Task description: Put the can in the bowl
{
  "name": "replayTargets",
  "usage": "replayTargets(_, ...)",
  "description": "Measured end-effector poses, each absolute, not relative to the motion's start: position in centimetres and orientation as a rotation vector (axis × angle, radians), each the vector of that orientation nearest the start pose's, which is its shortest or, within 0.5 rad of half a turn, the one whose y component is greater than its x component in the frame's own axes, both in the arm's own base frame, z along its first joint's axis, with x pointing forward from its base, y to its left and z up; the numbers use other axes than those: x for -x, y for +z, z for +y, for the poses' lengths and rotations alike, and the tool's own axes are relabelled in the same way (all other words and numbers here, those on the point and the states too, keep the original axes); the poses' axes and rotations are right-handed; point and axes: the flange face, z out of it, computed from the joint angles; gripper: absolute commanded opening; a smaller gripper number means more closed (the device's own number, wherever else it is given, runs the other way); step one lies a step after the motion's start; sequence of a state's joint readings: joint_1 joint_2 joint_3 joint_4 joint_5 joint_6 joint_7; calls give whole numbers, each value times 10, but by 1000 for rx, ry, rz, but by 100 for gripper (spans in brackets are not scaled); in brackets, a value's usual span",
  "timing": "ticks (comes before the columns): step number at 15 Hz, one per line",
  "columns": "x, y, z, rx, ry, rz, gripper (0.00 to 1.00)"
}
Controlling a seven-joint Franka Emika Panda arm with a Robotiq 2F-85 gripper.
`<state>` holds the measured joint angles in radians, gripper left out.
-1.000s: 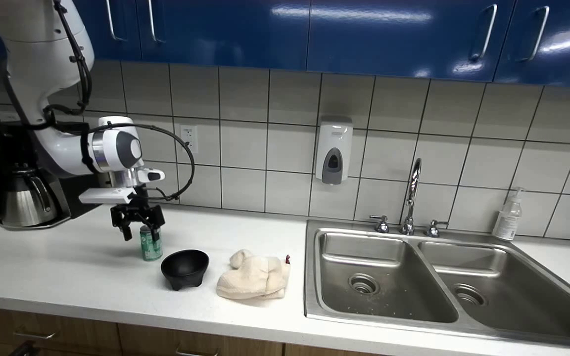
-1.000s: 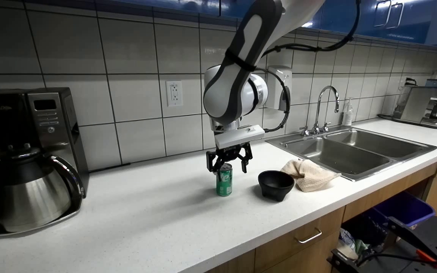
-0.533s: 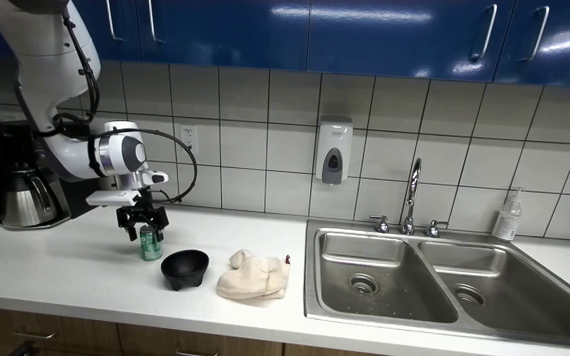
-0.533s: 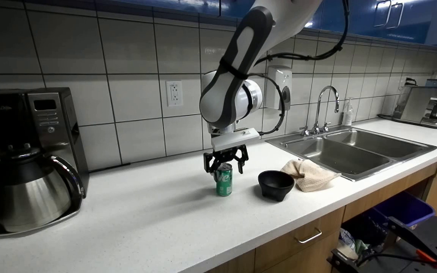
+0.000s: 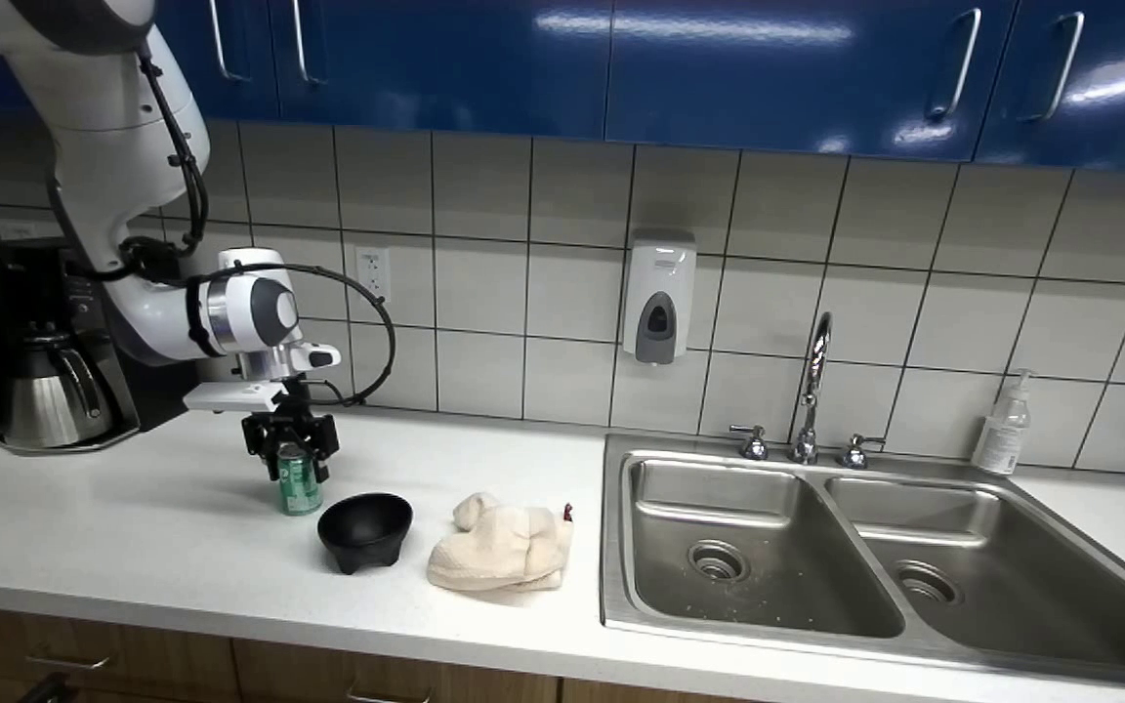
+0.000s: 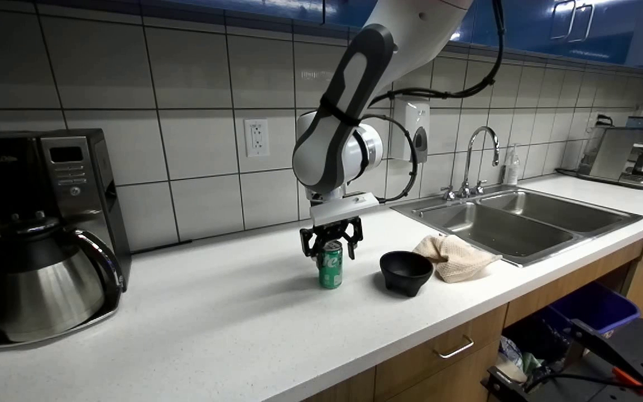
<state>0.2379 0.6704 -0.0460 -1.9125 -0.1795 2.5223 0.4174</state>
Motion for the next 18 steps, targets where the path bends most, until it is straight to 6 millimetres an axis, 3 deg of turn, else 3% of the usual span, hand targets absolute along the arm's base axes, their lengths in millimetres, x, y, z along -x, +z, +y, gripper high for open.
replayTargets(2,-606,135,120,3280,31,111,41)
replayTargets(18,-608,143,132,3293,-19,106,40)
